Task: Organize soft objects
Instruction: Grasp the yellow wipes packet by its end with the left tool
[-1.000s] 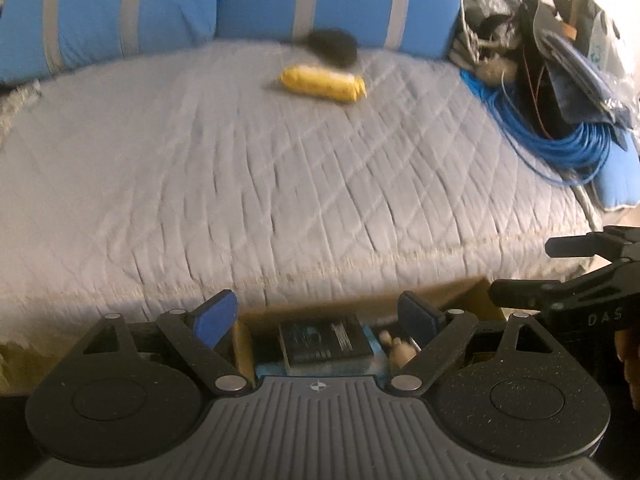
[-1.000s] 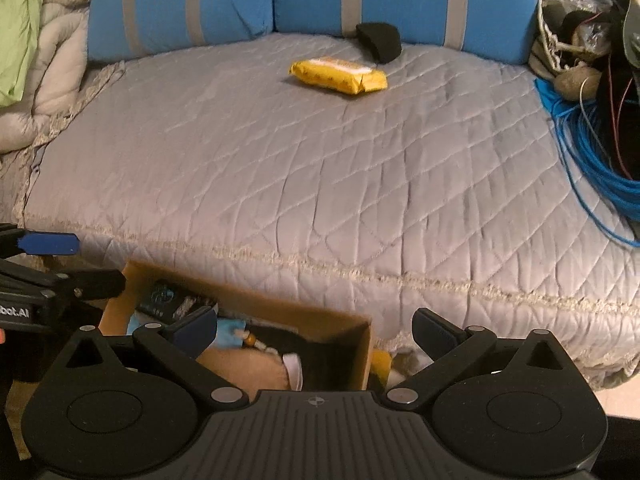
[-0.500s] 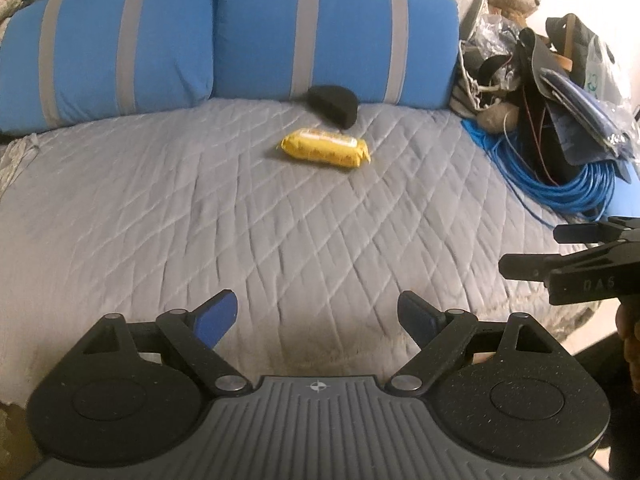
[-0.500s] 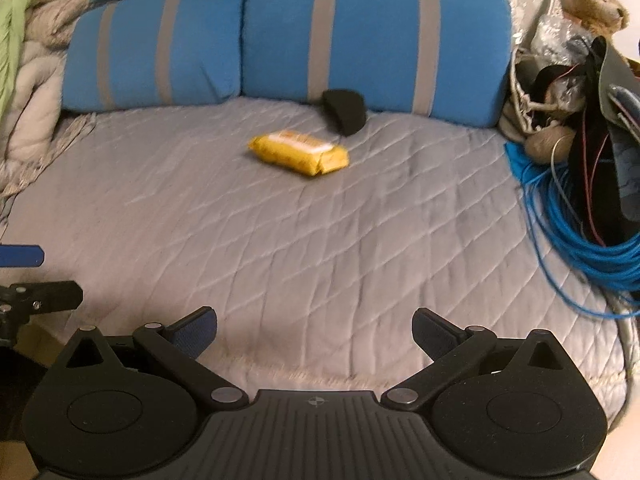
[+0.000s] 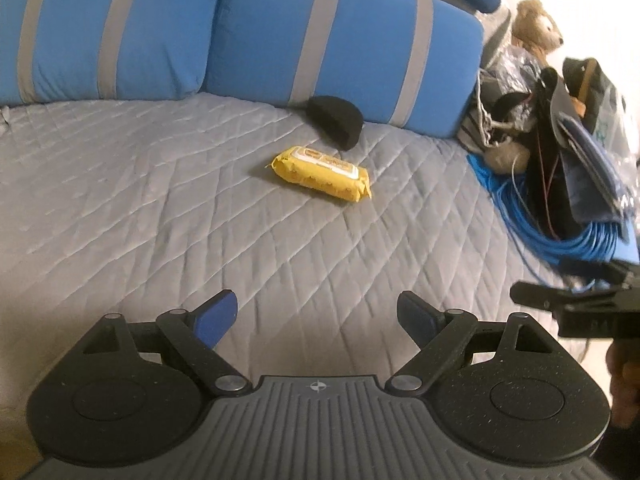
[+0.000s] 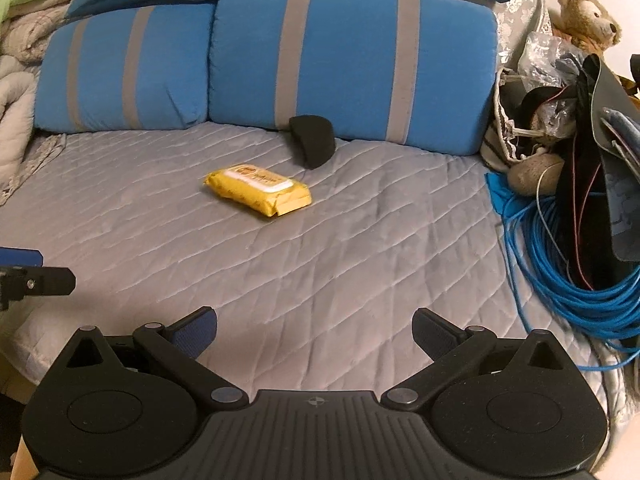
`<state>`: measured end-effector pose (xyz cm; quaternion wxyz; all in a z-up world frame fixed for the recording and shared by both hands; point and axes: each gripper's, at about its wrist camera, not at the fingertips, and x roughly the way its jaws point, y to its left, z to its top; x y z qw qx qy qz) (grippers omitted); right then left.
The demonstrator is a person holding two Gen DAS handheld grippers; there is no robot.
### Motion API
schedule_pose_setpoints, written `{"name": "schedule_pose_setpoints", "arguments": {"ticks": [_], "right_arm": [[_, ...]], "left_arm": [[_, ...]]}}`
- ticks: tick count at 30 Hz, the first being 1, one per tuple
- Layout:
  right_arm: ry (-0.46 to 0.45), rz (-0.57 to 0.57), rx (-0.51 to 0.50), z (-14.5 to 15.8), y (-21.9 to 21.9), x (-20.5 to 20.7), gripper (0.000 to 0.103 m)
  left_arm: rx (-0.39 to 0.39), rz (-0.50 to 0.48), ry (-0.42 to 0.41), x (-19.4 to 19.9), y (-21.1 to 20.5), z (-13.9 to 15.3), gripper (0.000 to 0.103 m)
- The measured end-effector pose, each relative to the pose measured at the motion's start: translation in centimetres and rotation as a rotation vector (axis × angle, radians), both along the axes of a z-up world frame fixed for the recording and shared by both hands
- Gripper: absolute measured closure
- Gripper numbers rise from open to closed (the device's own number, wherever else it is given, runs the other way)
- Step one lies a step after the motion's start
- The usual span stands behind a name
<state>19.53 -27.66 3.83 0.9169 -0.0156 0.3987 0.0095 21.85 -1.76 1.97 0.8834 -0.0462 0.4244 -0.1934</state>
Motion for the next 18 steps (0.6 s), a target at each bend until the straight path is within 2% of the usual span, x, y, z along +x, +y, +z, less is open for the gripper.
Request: {"name": "schedule_pose_setpoints", "arguments": {"ticks": [8,12,18], "right_arm": [[0.019,0.021,-0.025,-0.6,-0.5,2.5,0.000],[0.027,0.041,-0.033,-0.9,-0.4,3.5,0.000],[0.051,0.050,-0.039,-1.5,-0.5,4.9,0.000]], "left_arm": [[-0.090,-0.020,0.025,5.0,-1.1,-1.8,0.015],[-0.164,0.006,0.069,7.7,-1.3,-3.1,0.015],[-0.226,0.058,0.117,11.3,-1.9,-4.9,0.016]]}}
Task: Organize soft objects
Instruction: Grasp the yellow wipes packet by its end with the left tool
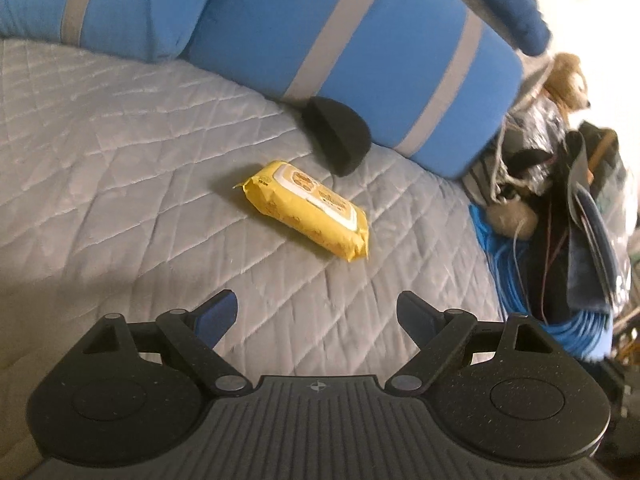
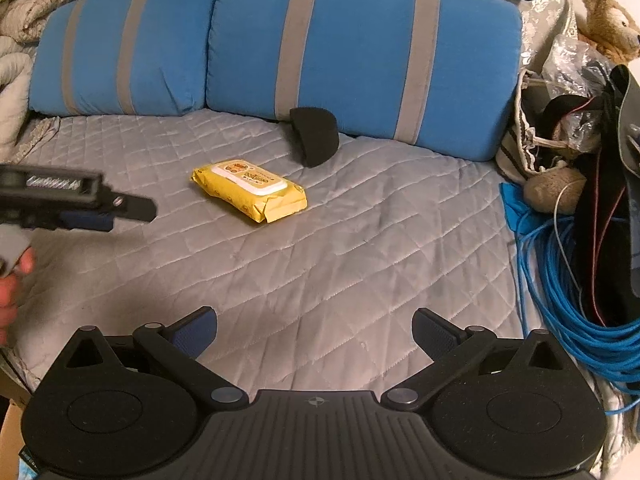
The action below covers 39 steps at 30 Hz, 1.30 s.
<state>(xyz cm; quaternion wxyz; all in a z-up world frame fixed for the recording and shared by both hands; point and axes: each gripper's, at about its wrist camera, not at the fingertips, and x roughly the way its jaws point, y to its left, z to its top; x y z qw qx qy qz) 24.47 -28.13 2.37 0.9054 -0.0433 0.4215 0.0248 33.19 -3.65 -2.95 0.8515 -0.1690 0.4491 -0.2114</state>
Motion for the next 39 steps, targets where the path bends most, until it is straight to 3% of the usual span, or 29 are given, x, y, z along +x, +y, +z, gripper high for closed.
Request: {"name": "schedule_pose_setpoints", "arguments": {"ticks": [8,15,19,29,31,32,39], "right_arm": [[0.038,0.011,0.008,-0.9,-0.1,1.8,0.000],[0.049,0.023,0.014,-1.2,0.3,3.1,0.000],[0.058,0.022,0.031,-1.2,0.3,3.4,0.000],[0.067,0.008,0.051,-1.2,0.4,3.6,0.000],[0.068,0.000,0.061,-1.2,0.2,3.6,0.000],[0.069,-0.003,0.065,-1.2,0.1,3.6,0.000],[0.084,-0.027,0.054,-1.9,-0.2,3.8,0.000]], "left_arm": [[-0.150,0.090,0.113,4.6,-0.3,-3.8,0.016],[-0.340,0.194,0.225,7.7,0.2,-7.8,0.016],[-0.441,0.238,0.236,8.6,0.7,-9.0,0.017],[-0.463,0.267,0.224,10.3,-0.1,-9.7,0.032],[-0.468,0.278,0.222,10.5,-0.2,-9.9,0.039],[-0.468,0.288,0.233,10.7,-0.3,-10.0,0.050],[-0.479,0.283,0.273,11.3,-0.4,-9.8,0.068]]}}
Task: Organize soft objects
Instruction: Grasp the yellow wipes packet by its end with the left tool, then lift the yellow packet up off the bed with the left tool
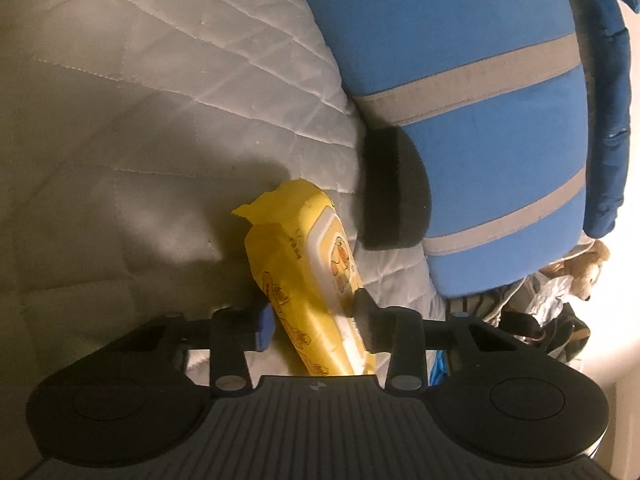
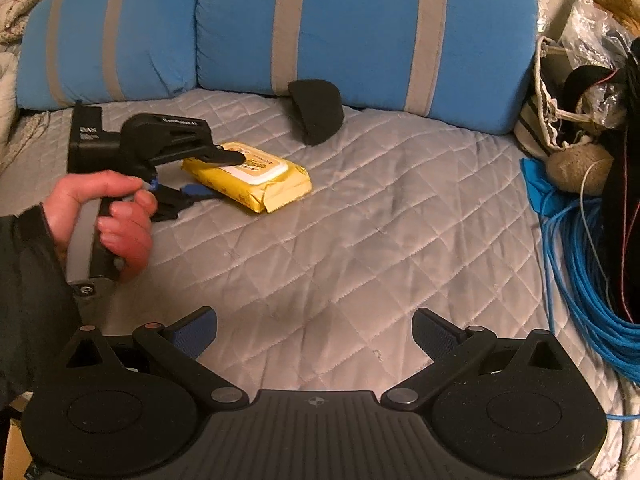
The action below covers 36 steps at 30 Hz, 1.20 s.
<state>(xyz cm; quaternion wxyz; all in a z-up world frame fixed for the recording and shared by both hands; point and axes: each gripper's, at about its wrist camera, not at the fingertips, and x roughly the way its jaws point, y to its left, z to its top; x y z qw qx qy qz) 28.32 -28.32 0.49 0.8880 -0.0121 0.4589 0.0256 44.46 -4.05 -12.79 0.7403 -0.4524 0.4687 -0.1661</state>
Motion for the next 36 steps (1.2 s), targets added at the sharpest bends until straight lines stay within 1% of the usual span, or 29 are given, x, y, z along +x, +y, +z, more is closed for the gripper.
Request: {"name": "schedule_pose_setpoints", "arguments": {"ticks": [3,6,11,17,20,22,24,28,32,34,36], "right_arm": [[-0.010,-0.003,0.007,0.1,0.0,0.1,0.000],[-0.018,-0.005,-0.004,-0.1,0.1,0.3,0.000],[-0.021,0.000,0.016,-0.4,0.6,0.8,0.000],[-0.042,0.010,0.014,-0.9,2.1,2.3,0.000],[-0.045,-0.004,0.044,-1.1,2.6,3.2,0.000],[-0.049,-0.015,0.057,-1.3,2.9,3.9,0.000],[-0.056,-0.016,0.049,-1.5,3.3,4.6,0.000],[-0.085,0.003,0.020,-2.2,4.2,6.1,0.000],[-0.121,0.026,0.022,-2.9,4.7,7.3,0.000],[-0.145,0.037,0.030,-3.3,5.0,7.9,0.000],[-0.170,0.037,0.036,-3.8,5.4,8.6,0.000]], "left_arm": [[0.039,-0.029,-0.015,-0.4,-0.1,1.1,0.074],[0.097,-0.052,-0.024,-1.0,0.0,2.4,0.076],[0.221,-0.097,-0.073,-2.3,0.3,5.3,0.078],[0.418,-0.148,-0.167,-4.2,-0.1,9.1,0.083],[0.514,-0.189,-0.215,-5.4,-0.3,10.3,0.084],[0.558,-0.213,-0.244,-6.2,-0.3,11.0,0.084],[0.602,-0.240,-0.286,-7.0,-0.3,11.8,0.085],[0.682,-0.274,-0.360,-8.5,-0.3,13.4,0.085],[0.765,-0.305,-0.422,-10.1,-0.2,14.9,0.085],[0.793,-0.319,-0.437,-10.9,0.1,15.4,0.085],[0.802,-0.334,-0.443,-11.8,0.4,15.8,0.085]]}}
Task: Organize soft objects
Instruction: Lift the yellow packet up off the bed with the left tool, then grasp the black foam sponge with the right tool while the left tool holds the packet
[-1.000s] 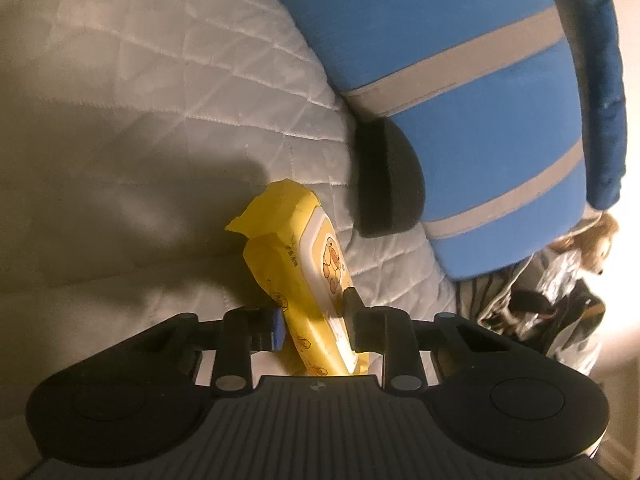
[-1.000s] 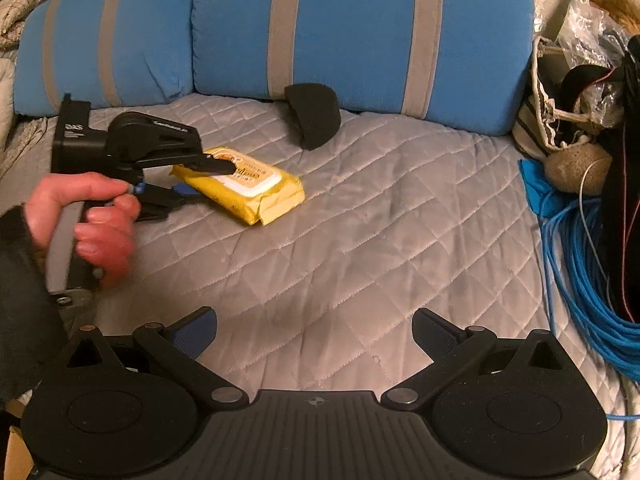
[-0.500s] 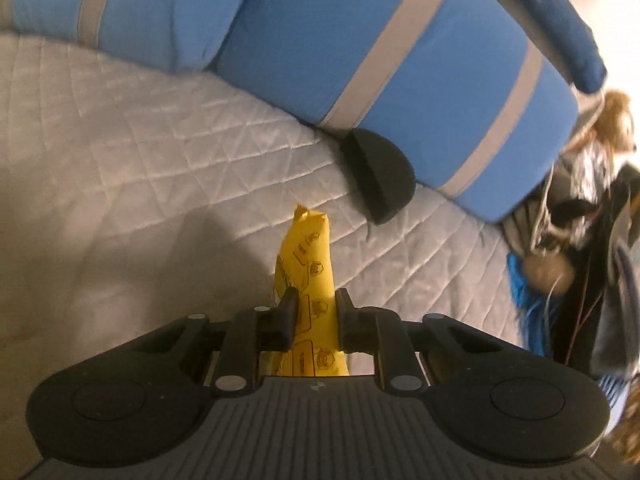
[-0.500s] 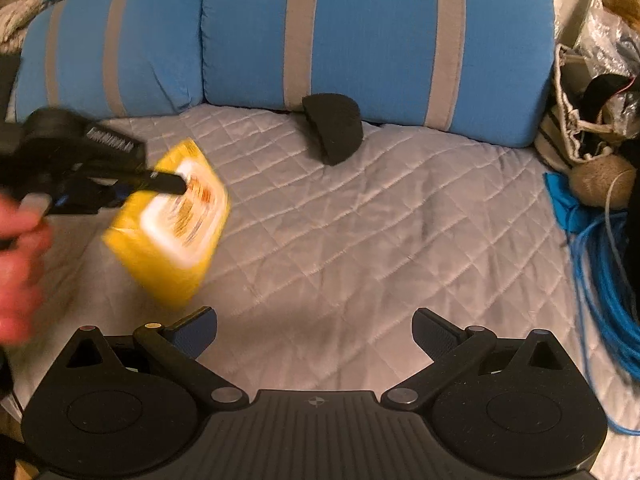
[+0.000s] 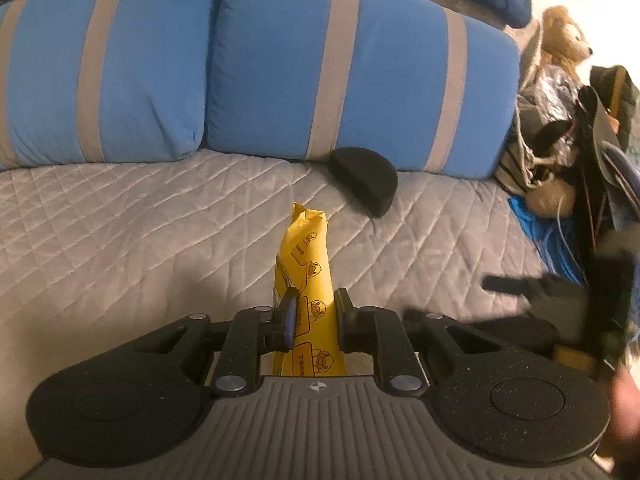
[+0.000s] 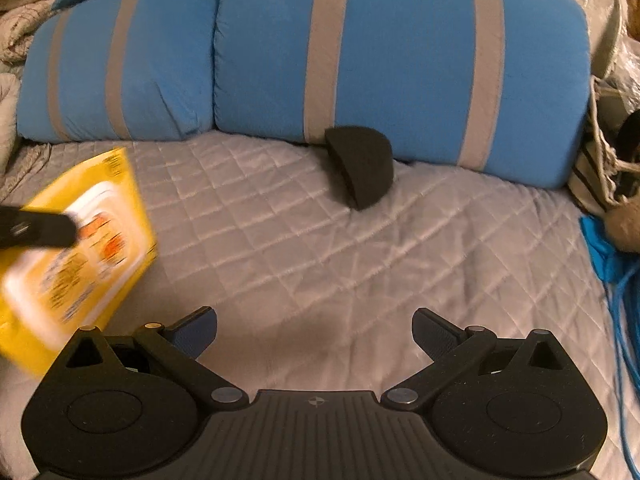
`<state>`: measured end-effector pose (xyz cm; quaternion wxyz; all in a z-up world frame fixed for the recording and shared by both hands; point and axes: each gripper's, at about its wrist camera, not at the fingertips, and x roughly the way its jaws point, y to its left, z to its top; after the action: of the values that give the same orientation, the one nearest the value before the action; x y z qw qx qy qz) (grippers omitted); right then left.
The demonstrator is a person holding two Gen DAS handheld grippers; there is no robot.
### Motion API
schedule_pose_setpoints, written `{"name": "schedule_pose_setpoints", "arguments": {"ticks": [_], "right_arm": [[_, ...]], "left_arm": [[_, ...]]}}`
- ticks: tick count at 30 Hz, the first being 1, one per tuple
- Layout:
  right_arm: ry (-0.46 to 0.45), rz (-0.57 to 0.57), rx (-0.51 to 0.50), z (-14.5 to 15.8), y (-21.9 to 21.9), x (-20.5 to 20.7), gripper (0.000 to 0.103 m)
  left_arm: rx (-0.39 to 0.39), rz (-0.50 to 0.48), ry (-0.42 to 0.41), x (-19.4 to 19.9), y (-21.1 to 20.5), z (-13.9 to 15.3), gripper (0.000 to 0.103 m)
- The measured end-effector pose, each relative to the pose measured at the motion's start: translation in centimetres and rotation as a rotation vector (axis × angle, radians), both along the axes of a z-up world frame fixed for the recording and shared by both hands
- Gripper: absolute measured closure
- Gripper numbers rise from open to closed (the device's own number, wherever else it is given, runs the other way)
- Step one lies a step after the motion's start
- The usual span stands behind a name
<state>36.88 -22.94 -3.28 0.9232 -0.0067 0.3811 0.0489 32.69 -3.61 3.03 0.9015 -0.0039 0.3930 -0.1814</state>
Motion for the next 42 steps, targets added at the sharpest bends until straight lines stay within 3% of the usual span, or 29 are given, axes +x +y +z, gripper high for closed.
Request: {"name": "schedule_pose_setpoints", "arguments": {"ticks": [4,11,14,19,24,27,34,35,36,42], "right_arm": [[-0.041,0.026,-0.005,-1.2,1.0,1.6,0.000],[-0.148,0.044,-0.115,-3.2,2.5,4.6,0.001],[-0.187,-0.006,-0.161,-3.9,2.0,6.3,0.013],[-0.224,-0.056,-0.163,-4.9,0.7,8.5,0.020],[-0.232,-0.106,-0.164,-6.0,-0.1,10.2,0.039],[-0.234,-0.126,-0.133,-6.2,-0.1,11.5,0.044],[-0.219,-0.166,-0.167,-7.0,0.2,14.4,0.052],[-0.228,-0.173,-0.171,-6.8,0.2,14.7,0.055],[-0.221,-0.178,-0.183,-6.7,0.2,14.9,0.072],[-0.200,-0.153,-0.242,-5.5,0.3,13.7,0.077]], "left_arm": [[-0.003,-0.015,0.005,-1.4,0.6,0.8,0.085],[-0.023,-0.036,0.038,-1.8,0.9,0.5,0.085],[-0.023,-0.050,0.044,-1.8,0.9,0.4,0.085],[-0.019,-0.063,0.065,-1.9,1.2,0.0,0.085],[-0.021,-0.061,0.076,-1.9,1.7,-0.2,0.085],[-0.026,-0.061,0.082,-1.8,1.9,-0.2,0.085],[-0.017,-0.060,0.080,-1.6,1.7,-0.2,0.085],[-0.017,-0.065,0.079,-1.7,1.6,-0.2,0.085],[-0.019,-0.070,0.080,-1.6,1.4,-0.3,0.085],[-0.026,-0.078,0.087,-1.5,1.0,-0.4,0.085]]}}
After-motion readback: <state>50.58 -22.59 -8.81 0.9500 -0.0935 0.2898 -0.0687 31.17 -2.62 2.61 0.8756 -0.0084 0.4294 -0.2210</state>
